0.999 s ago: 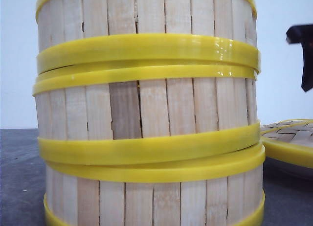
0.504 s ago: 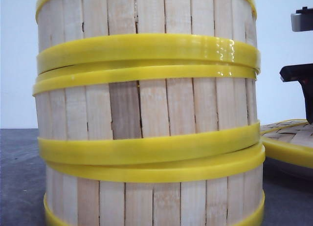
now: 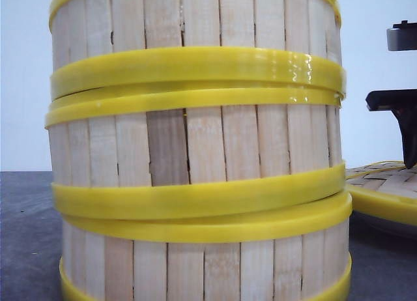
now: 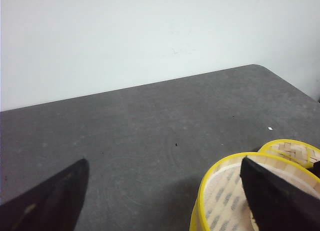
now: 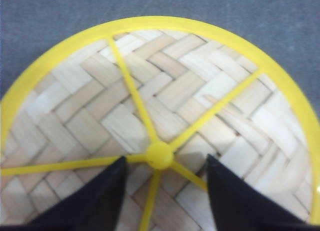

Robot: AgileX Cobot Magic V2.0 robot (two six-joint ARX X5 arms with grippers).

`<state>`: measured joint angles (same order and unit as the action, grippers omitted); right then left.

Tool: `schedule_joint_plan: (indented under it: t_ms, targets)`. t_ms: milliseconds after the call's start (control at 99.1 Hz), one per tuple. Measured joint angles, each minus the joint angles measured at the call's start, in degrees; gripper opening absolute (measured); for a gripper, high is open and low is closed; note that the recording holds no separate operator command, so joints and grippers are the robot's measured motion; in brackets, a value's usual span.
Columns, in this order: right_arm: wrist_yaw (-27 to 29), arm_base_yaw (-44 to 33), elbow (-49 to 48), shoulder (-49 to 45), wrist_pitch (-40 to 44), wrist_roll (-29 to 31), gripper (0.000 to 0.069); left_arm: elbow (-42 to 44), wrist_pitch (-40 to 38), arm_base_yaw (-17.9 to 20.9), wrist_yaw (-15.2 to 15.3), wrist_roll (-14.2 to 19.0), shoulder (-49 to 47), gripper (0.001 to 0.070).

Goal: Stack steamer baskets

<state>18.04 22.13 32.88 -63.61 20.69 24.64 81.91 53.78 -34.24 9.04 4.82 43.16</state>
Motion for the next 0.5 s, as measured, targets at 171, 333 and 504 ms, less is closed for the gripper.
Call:
schedule_joint_plan:
  t_ms: [171, 333, 504]
  targets:
    - [-0.46, -0.02, 0.61, -1.09, -0.59, 0.48, 0.0065, 0.00, 0.00, -0.02, 0.00, -0.59, 0.00, 0.0589]
    - [-0.48, -0.02, 0.68, -1.11, -1.29, 0.59, 0.0057, 0.00, -0.02, 0.00, 0.00, -0.76, 0.00, 0.0589]
    - [-1.38, -0.39, 1.81, -0.33, 0.04, 0.74, 0.0056, 0.00, 0.00, -0.02, 0.00, -0.76, 0.00, 0.0589]
